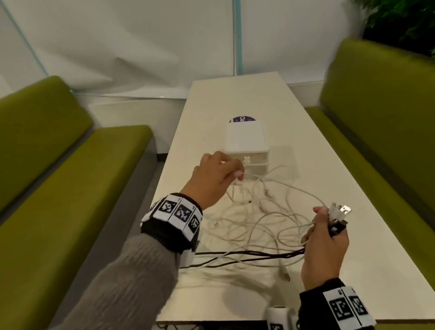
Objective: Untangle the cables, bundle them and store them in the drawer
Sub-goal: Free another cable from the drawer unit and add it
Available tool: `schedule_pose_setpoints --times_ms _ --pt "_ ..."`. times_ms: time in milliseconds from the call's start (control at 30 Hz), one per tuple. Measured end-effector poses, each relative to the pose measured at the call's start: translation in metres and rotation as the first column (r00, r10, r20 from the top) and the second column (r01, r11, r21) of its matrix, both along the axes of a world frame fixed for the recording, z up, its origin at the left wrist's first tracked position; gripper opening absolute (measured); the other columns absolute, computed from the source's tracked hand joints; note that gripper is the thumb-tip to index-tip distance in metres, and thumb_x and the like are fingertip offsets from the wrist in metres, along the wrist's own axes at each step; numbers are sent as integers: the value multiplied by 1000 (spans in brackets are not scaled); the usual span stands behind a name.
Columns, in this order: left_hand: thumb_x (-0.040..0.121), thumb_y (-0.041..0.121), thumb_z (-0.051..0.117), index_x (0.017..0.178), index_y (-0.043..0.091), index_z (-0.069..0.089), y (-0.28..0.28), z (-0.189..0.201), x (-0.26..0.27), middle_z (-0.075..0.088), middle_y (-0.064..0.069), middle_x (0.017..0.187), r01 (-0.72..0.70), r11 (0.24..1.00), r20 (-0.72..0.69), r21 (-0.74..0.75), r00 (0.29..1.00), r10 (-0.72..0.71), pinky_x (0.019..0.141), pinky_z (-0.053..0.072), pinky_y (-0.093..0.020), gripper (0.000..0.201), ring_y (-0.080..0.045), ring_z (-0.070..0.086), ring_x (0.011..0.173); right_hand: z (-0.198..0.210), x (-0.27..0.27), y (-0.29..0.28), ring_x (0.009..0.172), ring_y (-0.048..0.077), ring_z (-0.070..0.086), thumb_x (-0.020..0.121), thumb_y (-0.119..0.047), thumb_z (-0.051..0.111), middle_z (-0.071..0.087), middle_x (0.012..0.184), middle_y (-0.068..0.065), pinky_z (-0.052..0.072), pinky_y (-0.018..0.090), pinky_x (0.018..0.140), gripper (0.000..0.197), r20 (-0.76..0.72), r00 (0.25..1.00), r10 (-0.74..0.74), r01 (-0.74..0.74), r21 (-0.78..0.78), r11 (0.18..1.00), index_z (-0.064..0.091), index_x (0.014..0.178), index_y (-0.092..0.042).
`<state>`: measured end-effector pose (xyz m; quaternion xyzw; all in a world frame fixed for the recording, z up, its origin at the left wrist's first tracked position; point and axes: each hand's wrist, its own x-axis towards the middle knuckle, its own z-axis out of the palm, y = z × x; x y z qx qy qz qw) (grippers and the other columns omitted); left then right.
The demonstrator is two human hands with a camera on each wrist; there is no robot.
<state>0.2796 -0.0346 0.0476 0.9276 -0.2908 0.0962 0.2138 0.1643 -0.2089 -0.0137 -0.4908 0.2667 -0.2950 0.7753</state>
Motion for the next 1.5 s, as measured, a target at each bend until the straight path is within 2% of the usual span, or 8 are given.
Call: schedule_pose_setpoints --times_ms 167,267,367,633,833,1067,1300,1500 --pt "98 22 42 96 13 61 -4 31 -23 61 11 100 91 913 -57 -397 991 -124 85 37 -29 21 -14 52 102 -9 5 2 75 21 48 98 -26 51 70 74 -9 37 41 78 13 8 999 -32 33 -112 993 60 88 -27" --pt "99 17 40 95 14 55 -15 37 -43 63 6 90 129 858 -165 -498 957 -240 84 45 -28 15 -15 58 87 -3 3 2 58 9 44 99 -24 51 67 66 -9 38 28 65 12 23 1000 16 -14 -86 996 59 91 -26" --pt "96 20 48 93 24 60 -23 22 -50 59 1 94 169 895 -164 -413 953 -256 83 42 -20 13 -12 55 91 6 0 4 47 4 38 97 -18 53 60 63 -8 32 16 45 11 76 992 97 -91 -70 993 62 95 -25" --pt "90 16 60 92 6 67 -45 -3 -60 48 5 86 265 938 -54 -225 957 -284 74 30 -7 13 -9 39 82 20 -6 14 45 1 42 75 -29 71 54 53 -9 35 13 46 12 97 940 327 -310 -157 938 68 80 -18" --pt "90 32 58 75 25 58 -24 -9 -59 56 13 72 128 949 -354 -287 907 -229 67 40 -13 17 1 49 66 21 -6 10 46 3 38 91 -8 61 50 62 -2 32 15 44 13 118 980 159 -153 -55 987 68 83 -14" --pt "98 32 43 93 19 56 21 -39 -32 65 -3 103 32 999 -559 38 829 -5 85 44 -34 19 -23 57 98 21 -8 -5 49 1 42 98 -23 53 52 62 -9 35 16 44 15 118 987 -111 99 106 989 60 85 -19" --pt "95 16 50 96 12 65 0 -20 -24 66 -4 93 -39 945 -174 -326 985 -19 82 45 -31 16 -22 60 89 17 -8 5 48 1 41 95 -12 56 54 61 -9 31 14 42 17 103 993 62 -60 -22 998 61 81 -21" --pt "89 24 48 91 3 68 -32 -16 -38 56 -13 85 237 946 190 -219 962 -197 67 44 -30 29 -25 55 75 16 -2 17 53 3 45 79 -23 75 54 57 -13 38 18 55 10 80 965 248 -239 -106 965 66 80 -19"
